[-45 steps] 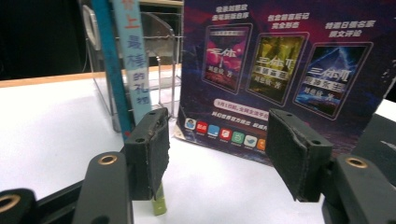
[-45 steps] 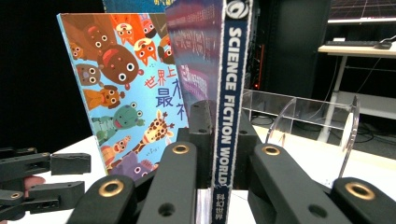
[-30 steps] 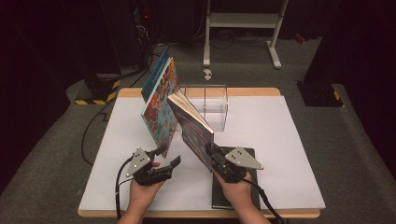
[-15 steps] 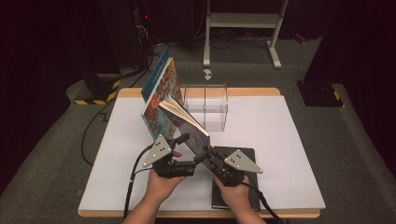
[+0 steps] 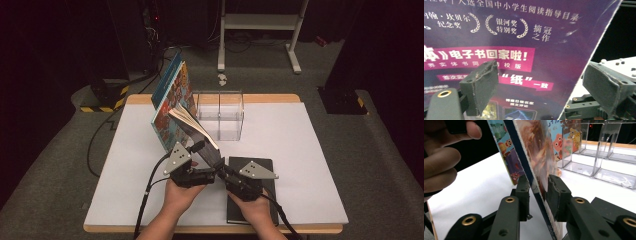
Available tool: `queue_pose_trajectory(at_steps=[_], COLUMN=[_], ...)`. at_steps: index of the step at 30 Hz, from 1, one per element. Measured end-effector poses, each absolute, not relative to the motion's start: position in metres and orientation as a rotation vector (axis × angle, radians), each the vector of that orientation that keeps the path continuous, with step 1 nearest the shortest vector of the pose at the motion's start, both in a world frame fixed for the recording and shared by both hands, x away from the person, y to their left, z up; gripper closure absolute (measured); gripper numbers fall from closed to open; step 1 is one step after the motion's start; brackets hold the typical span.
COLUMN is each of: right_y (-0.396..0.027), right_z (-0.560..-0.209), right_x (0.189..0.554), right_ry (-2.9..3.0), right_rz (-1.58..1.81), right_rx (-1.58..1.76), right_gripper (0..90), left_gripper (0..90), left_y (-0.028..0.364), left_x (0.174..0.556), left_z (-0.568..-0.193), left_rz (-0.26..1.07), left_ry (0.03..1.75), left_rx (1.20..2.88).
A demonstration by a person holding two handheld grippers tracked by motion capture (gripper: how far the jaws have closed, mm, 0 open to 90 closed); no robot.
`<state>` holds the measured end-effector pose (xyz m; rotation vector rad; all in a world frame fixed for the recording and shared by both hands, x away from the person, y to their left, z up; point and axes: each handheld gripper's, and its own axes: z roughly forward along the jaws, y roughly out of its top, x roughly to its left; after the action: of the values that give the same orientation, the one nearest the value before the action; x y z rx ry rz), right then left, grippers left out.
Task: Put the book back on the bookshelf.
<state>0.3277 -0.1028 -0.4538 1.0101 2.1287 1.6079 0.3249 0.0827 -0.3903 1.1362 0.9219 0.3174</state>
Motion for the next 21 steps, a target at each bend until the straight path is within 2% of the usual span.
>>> queue_pose_trajectory(at_steps=[21], right_y=[-0.076], right_z=[-0.451], right_x=[0.318], right_ry=[2.197], right_rz=[1.614], right_rx=[0.897], right_gripper=[72.4], left_gripper=[13.2], left_y=[0.093], left_x=[0.327], left_z=[-0.396], left_rz=[0.343], left_ry=[0.971], left_rx=[1.175])
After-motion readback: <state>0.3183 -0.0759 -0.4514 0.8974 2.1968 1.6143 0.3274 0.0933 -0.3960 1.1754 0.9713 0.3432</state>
